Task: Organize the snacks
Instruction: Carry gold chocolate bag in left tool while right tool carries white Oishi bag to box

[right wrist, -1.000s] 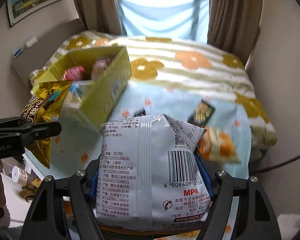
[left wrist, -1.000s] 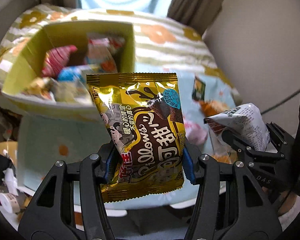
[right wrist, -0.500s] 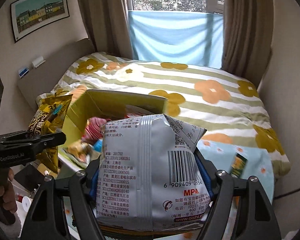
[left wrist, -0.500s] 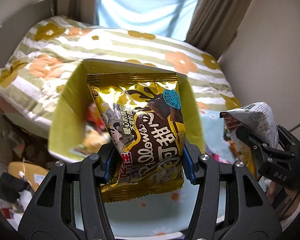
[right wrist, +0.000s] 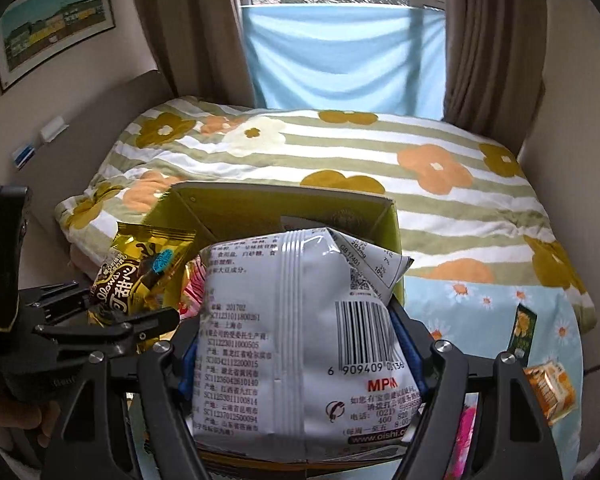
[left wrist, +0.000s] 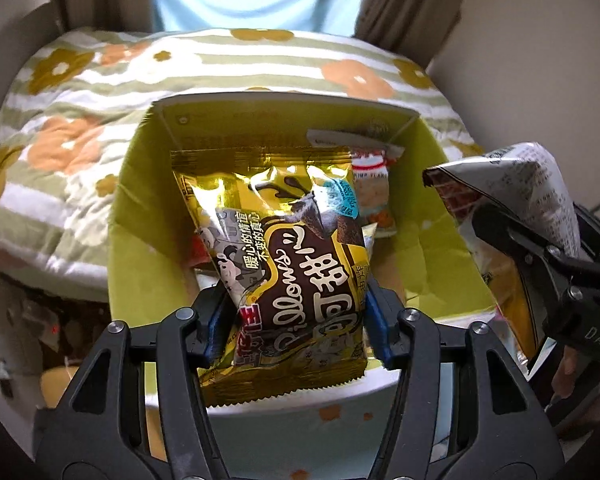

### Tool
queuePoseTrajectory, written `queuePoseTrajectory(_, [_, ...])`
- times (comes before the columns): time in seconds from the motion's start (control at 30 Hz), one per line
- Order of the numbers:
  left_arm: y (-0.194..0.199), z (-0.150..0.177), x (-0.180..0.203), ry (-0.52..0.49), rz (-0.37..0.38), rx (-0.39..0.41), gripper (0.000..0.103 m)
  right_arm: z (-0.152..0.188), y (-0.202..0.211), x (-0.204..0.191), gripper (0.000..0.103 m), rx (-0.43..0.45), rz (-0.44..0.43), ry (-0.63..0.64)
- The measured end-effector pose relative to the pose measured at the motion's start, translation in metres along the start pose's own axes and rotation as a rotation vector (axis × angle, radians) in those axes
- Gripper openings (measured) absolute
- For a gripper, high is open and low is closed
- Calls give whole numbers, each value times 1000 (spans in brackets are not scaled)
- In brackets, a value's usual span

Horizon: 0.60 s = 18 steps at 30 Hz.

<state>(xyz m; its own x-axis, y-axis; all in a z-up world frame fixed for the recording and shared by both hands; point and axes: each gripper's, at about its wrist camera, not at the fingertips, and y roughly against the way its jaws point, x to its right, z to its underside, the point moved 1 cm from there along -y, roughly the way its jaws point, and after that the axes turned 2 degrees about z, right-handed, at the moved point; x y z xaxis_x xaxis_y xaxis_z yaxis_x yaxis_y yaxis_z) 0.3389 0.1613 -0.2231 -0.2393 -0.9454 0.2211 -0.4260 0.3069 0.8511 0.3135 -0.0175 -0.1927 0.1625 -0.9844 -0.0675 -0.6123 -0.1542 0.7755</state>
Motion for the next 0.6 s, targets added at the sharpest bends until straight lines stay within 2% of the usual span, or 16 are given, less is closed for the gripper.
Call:
queuePoseTrajectory(0.03, [-3, 0, 0, -19, -11, -6, 71, 1, -3, 0, 72, -6, 6, -7])
queuePoseTrajectory(0.07, [-5, 0, 1, -36, -33, -10, 93, 1, -6, -1, 72, -13, 11, -16])
queuePoseTrajectory(0.1, [-5, 2, 3, -54, -55, -2, 103, 1, -9, 0, 72, -19, 14, -31])
queuePoseTrajectory(0.17, [-2, 4, 4, -96, -72, 33, 103, 2, -13, 2, 72, -29, 9, -57])
queuePoseTrajectory(0.23, [-3, 5, 1, -109, -83, 31, 103, 4, -18, 3, 72, -41, 3, -77])
queuePoseTrajectory(0.5, [5, 17, -15, -74, -97, 25, 103, 11, -28, 3, 74, -68, -24, -126])
queuePoseTrajectory(0.6, [6, 22, -17, -70, -97, 25, 103, 13, -32, 2, 79, -65, -34, -140])
